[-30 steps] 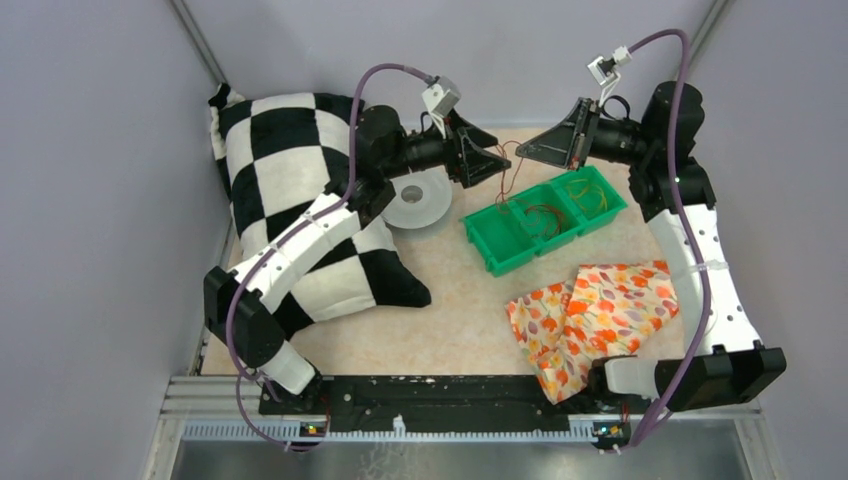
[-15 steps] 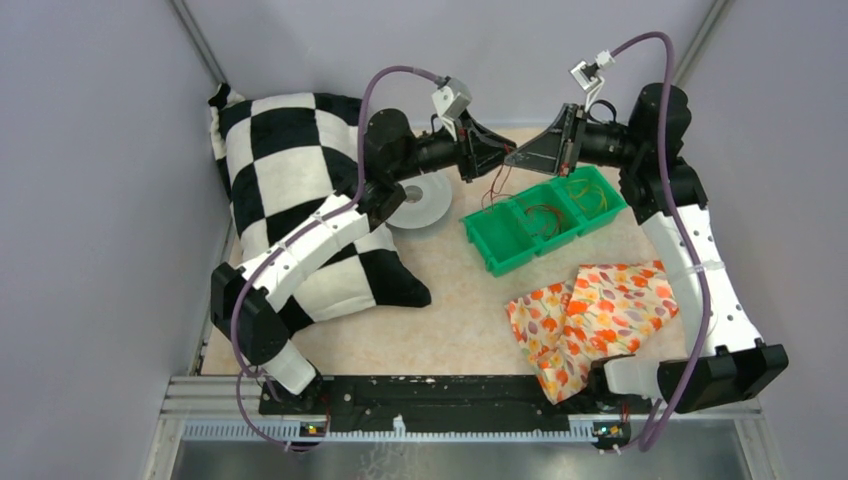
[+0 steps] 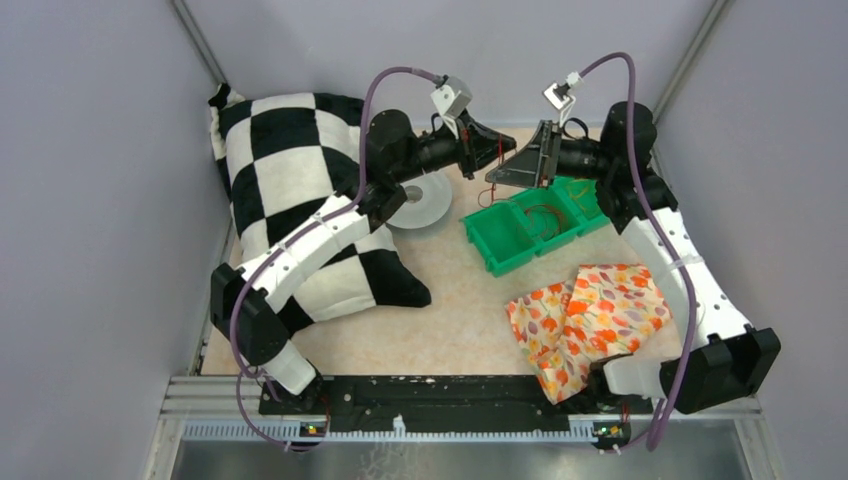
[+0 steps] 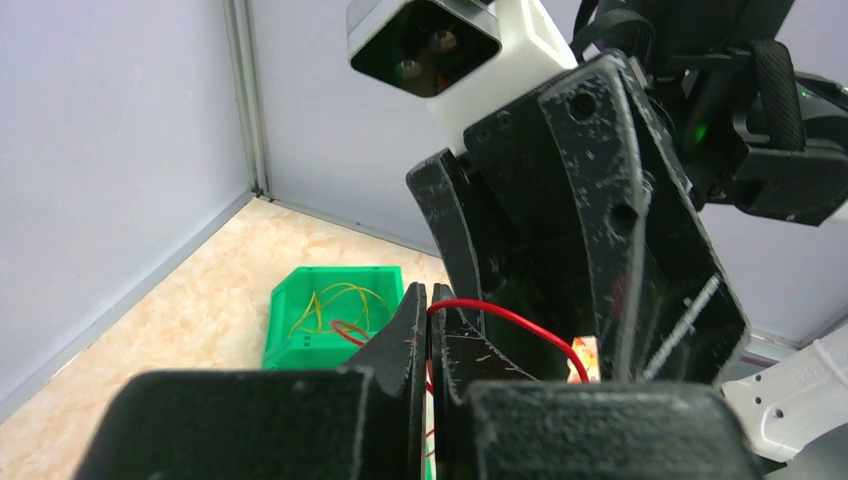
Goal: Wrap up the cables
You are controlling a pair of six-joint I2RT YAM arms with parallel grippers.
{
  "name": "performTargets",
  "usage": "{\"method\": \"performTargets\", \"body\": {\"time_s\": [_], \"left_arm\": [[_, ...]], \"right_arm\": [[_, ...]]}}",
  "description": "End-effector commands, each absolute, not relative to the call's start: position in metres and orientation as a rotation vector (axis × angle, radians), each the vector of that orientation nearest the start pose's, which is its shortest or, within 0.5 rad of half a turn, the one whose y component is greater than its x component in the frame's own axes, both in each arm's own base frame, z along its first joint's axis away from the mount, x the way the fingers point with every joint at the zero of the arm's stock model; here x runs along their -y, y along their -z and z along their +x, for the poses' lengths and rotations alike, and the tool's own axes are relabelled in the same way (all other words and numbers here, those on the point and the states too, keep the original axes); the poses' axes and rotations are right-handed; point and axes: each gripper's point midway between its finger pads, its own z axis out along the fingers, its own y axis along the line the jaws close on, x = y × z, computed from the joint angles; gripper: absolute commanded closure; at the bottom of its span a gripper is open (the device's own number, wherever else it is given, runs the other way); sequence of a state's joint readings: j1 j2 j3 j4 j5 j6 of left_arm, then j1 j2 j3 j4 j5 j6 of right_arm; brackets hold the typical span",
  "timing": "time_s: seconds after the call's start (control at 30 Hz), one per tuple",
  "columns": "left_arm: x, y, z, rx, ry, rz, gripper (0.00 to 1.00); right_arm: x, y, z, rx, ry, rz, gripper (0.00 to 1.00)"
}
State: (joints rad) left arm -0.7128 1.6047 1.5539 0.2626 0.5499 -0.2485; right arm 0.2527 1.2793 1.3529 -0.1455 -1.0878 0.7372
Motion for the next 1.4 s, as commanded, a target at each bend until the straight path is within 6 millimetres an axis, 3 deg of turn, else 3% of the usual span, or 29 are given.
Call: {"method": "performTargets", "body": {"time_s": [0.0, 0.17, 0.33, 0.57, 0.9, 1.17, 1.37], "left_arm": [[0.386, -0.478, 0.303, -1.147, 1.137, 0.748, 1.00], [0.383, -0.481, 0.304, -1.159, 1.132, 0.725, 1.00], [0.374, -0.484, 0.321, -1.188, 1.054, 0.642, 1.00], [0.366, -0.486, 0.342, -1.200, 0.929, 0.622, 1.00], [0.335, -0.482, 0.382, -1.231, 0.863, 0.542, 1.00], [0.309, -0.486, 0.405, -1.235, 0.829, 0.462, 1.00], [0.304, -0.496, 0.408, -1.217, 0.827, 0.444, 1.00]], "right_arm": [[-0.256, -0.421, 0.255, -1.691, -1.602, -0.574, 0.56], [-0.267, -0.420, 0.251, -1.643, -1.630, -0.595, 0.51], [-0.280, -0.410, 0.234, -1.638, -1.710, -0.665, 0.51], [-0.293, -0.390, 0.187, -1.616, -1.811, -0.841, 0.56], [-0.283, -0.397, 0.116, -1.492, -1.895, -1.054, 0.58], [-0.273, -0.397, 0.098, -1.509, -1.867, -1.080, 0.62], [-0.272, -0.388, 0.102, -1.582, -1.804, -1.067, 0.69]]}}
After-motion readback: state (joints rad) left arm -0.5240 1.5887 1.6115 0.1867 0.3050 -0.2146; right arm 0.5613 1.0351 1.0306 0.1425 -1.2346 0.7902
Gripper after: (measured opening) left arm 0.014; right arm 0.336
